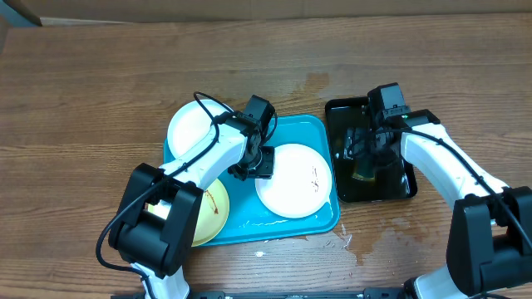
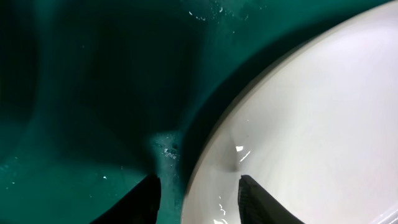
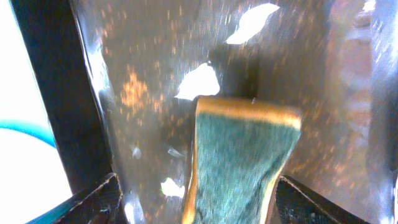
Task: Clean dirty plates on tray and stack at the side
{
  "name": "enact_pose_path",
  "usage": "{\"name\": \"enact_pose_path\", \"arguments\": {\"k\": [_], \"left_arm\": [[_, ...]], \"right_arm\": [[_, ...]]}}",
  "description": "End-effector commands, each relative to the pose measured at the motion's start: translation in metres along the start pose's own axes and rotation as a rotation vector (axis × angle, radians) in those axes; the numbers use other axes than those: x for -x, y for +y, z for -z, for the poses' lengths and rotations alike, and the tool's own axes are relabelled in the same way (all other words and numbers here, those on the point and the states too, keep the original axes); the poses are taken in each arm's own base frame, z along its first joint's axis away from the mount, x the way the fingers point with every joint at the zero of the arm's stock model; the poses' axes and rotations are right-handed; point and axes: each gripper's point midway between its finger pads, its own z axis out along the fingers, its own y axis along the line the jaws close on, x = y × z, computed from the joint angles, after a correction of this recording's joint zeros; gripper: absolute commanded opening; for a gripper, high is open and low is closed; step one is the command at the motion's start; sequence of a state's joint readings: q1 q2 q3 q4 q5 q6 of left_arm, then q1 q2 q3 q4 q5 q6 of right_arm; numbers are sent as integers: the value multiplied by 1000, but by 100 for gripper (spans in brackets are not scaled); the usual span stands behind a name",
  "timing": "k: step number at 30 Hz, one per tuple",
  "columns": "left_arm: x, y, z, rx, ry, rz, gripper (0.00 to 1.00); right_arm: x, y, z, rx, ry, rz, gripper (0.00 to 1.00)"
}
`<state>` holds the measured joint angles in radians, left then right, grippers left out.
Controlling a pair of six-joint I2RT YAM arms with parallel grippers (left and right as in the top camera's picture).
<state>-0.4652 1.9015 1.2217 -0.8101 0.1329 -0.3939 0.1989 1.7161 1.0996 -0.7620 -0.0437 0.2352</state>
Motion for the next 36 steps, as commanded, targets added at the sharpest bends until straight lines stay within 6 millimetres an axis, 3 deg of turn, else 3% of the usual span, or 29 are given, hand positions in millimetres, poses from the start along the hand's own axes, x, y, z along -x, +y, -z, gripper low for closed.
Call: {"name": "enact_pose_path", "arguments": {"k": [1, 6, 11, 17, 20, 21, 23, 24, 25, 28, 32, 36], "left_arm": [[-2, 6, -7, 43, 5, 18, 36], [-3, 7, -12, 48, 14, 27, 29], [-4, 8, -13, 49, 20, 31, 27], [-4, 8, -13, 49, 20, 31, 8], [-3, 8, -14, 48, 18, 30, 4], [-3, 8, -13, 47, 16, 31, 4], [-1, 8, -13, 47, 12, 33, 4], [0, 10, -13, 45, 9, 38, 4], [1, 12, -13, 45, 7, 44, 4], [2, 16, -12, 45, 8, 57, 11], [4, 24, -11, 49, 13, 82, 18], [3, 25, -11, 52, 16, 83, 18]], "right_arm": [[11, -2, -1, -21, -41, 3, 82], [9, -12, -17, -70, -45, -3, 80], [3, -15, -32, -78, -20, -29, 71], [11, -12, -33, -67, -51, -28, 35], [13, -12, -33, -65, -57, -28, 13], [14, -12, -33, -64, -60, -28, 12], [18, -10, -30, -59, -71, -27, 13], [21, -8, -28, -53, -75, -27, 21], [24, -5, -25, -43, -78, -27, 41], [31, 4, -13, -8, -72, -26, 60], [26, 6, -1, -14, -19, -28, 66], [1, -3, -4, -46, 77, -33, 66]]}}
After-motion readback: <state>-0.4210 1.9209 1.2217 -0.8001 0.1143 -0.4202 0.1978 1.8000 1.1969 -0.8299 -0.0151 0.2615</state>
